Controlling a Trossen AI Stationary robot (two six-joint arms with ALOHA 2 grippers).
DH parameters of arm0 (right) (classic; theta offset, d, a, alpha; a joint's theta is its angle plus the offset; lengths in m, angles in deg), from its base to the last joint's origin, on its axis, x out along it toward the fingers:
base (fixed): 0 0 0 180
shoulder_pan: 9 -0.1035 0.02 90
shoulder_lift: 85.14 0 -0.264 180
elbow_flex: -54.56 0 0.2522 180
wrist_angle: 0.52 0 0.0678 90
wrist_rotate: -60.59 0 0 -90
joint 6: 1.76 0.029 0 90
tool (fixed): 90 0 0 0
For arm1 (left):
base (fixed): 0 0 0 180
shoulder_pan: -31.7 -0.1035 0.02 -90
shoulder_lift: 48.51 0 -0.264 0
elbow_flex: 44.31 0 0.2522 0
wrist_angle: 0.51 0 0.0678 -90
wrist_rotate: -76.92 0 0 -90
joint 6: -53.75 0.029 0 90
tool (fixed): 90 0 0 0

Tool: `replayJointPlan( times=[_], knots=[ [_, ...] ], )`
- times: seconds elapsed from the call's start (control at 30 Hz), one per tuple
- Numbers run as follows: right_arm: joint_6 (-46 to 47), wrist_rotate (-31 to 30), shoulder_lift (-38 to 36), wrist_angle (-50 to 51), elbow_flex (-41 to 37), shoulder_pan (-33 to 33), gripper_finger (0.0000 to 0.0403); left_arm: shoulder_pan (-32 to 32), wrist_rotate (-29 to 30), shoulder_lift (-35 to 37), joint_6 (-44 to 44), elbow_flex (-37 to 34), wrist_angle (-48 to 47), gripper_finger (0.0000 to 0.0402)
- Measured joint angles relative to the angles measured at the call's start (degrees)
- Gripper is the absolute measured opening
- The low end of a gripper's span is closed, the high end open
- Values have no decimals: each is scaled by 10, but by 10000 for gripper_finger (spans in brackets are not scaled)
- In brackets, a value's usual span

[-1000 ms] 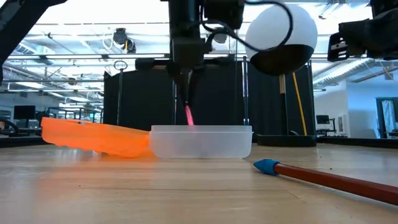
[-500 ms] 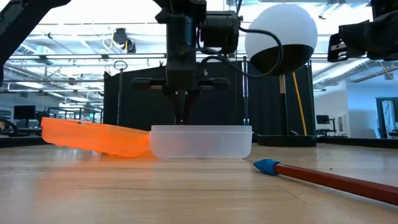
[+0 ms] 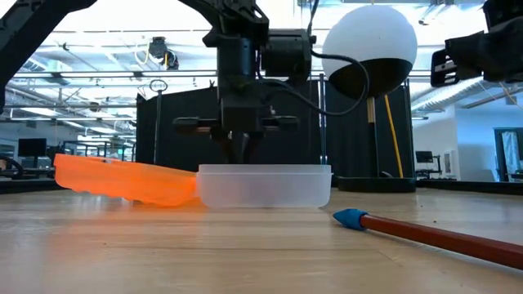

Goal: Pick & place school supplies into a supply box
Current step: Put the pink pencil into the orange supply box, then put the brown pencil into the orange supply box

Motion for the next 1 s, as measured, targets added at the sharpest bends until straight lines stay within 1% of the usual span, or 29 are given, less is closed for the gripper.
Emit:
replayJointPlan(
  times=[0.07, 0.2, 0.37, 0.43, 0.5, 0.57, 0.6, 0.67, 0.73, 0.77, 0.8, 0.83, 0.9, 1.0],
  knots=[
    [6, 0, 0, 1, 0, 0, 0, 0, 16, 0, -15, 0, -1, 77],
    [15, 0, 0, 1, 0, 0, 0, 8, 91, 5, -31, 0, -3, 98],
    [14, -1, 0, 6, 0, 0, 0, 38, 161, 26, -7, 2, -5, 96],
    [14, -1, 1, 7, 0, 0, 0, 51, 172, 38, -6, 2, 4, 93],
    [14, -1, 3, 8, 0, 0, 0, 65, 170, 51, -18, 8, 8, 92],
    [13, -1, 7, 7, 0, 0, 0, 80, 137, 59, -44, 13, 25, 92],
    [11, -2, 8, 9, 0, 0, 0, 89, 104, 69, -62, 15, 34, 92],
    [10, -3, 12, 9, 0, 0, 0, 107, -2, 80, -106, 15, 71, 92],
    [11, -3, 15, 11, 0, 0, 0, 124, -107, 85, -160, 16, 135, 92],
    [13, -2, 18, 11, 0, 0, 0, 134, -139, 85, -190, 16, 167, 92],
    [15, -2, 20, 9, 0, 0, 0, 147, -156, 84, -219, 15, 197, 92],
    [17, -2, 21, 9, 0, 0, 0, 159, -154, 79, -246, 15, 234, 92],
    [25, -2, 23, 3, 0, 0, 0, 182, -122, 65, -286, 16, 303, 92],
    [43, -1, 23, -15, 0, 0, 0, 197, -123, 35, -324, 15, 342, 92]
  ],
)
